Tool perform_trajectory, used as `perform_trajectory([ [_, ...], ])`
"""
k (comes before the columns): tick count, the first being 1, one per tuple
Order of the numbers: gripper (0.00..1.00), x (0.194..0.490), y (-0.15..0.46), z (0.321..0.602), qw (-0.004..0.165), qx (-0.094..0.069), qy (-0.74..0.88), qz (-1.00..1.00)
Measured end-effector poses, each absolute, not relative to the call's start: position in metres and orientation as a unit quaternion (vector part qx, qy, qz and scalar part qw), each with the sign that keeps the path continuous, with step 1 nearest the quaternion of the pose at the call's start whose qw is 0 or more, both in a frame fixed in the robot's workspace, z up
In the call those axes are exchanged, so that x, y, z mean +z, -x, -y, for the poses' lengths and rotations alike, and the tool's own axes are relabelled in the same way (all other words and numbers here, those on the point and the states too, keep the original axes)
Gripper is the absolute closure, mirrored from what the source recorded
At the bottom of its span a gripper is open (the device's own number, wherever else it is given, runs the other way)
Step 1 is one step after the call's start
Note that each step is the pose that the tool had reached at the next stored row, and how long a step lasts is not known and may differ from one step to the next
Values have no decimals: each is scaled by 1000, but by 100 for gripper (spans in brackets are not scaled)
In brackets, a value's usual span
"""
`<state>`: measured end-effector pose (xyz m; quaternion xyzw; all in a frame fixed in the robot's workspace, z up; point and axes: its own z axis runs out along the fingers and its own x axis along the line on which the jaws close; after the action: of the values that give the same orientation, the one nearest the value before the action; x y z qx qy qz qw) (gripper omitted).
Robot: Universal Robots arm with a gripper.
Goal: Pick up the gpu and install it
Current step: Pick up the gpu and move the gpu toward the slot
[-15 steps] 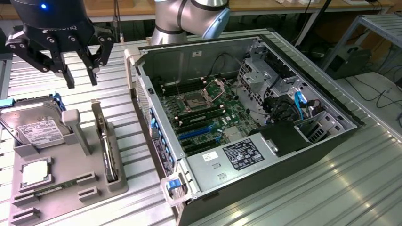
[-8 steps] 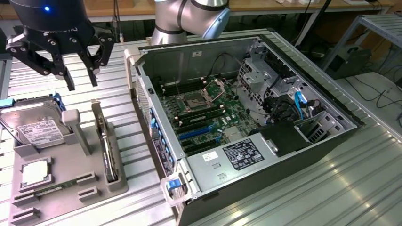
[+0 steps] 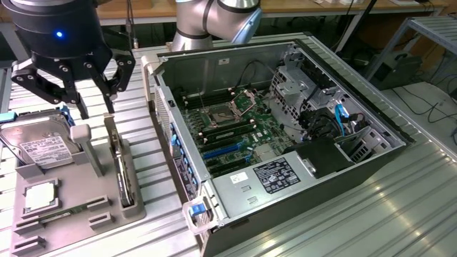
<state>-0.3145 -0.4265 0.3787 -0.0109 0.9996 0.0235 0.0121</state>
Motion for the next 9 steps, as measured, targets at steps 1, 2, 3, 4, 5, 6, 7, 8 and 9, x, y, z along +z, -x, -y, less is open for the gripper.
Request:
perform_trajectory([
  [1,58,377,314,427,12,23,12,-1000],
  [2,58,375,314,427,12,23,13,-1000],
  [3,58,373,314,427,12,23,13,-1000],
  [4,58,372,314,427,12,23,13,-1000],
  [5,58,370,314,428,11,23,14,-1000],
  [6,58,367,314,430,10,23,17,-1000],
  [7,57,365,314,432,9,23,18,-1000],
  [8,57,363,314,433,9,23,18,-1000],
  [9,51,362,314,434,8,23,19,-1000],
])
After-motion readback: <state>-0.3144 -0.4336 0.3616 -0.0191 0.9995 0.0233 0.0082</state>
